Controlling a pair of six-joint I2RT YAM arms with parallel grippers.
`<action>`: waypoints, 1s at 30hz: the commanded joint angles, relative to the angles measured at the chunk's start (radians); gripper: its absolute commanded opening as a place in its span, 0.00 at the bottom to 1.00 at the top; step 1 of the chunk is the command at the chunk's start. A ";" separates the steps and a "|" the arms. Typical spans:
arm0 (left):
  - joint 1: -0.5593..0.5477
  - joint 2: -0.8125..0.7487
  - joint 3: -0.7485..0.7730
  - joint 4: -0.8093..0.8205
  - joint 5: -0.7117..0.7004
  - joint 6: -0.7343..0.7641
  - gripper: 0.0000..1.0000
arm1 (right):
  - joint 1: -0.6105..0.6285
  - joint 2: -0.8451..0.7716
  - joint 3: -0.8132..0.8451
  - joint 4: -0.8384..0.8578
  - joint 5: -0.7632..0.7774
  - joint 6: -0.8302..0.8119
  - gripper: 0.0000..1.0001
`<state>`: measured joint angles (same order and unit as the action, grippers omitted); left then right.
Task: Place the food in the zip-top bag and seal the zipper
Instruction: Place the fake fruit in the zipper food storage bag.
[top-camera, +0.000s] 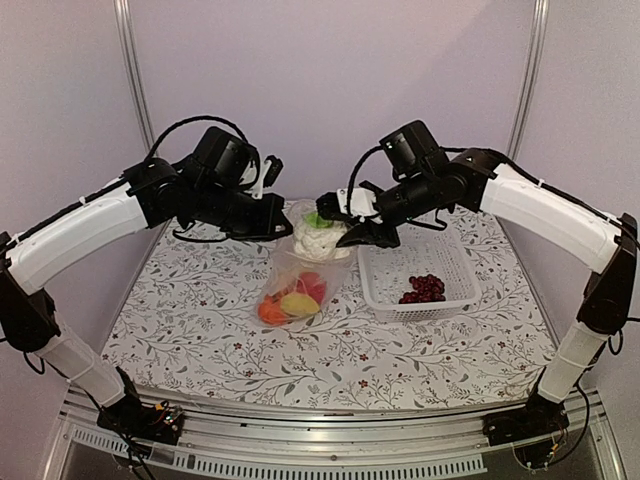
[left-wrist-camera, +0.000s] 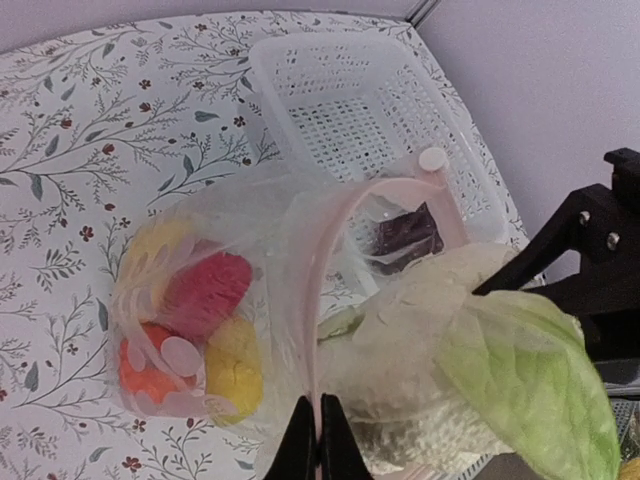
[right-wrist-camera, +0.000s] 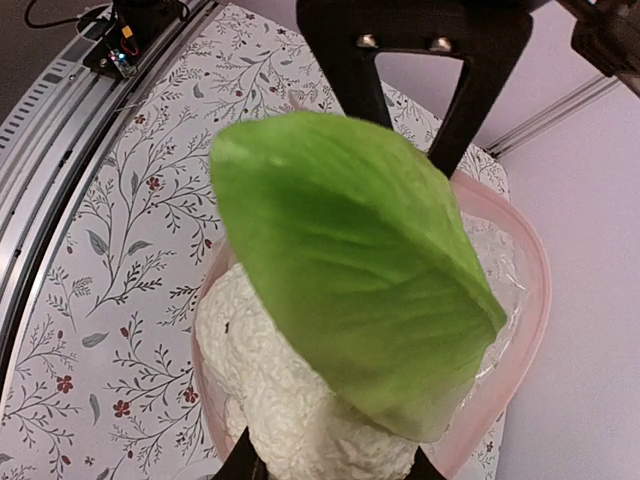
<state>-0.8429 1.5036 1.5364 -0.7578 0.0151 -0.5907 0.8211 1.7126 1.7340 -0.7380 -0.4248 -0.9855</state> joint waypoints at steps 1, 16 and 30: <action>-0.007 -0.029 0.014 0.039 -0.012 0.012 0.00 | 0.063 0.037 0.016 -0.126 0.099 -0.140 0.24; 0.004 -0.017 -0.005 0.041 -0.010 0.025 0.00 | 0.068 0.062 0.139 -0.079 0.152 0.048 0.82; 0.030 -0.017 -0.026 0.064 -0.012 0.033 0.00 | -0.096 -0.065 0.095 -0.143 -0.022 0.167 0.80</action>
<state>-0.8242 1.5032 1.5230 -0.7258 0.0113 -0.5728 0.8230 1.6939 1.8591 -0.8391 -0.3775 -0.8780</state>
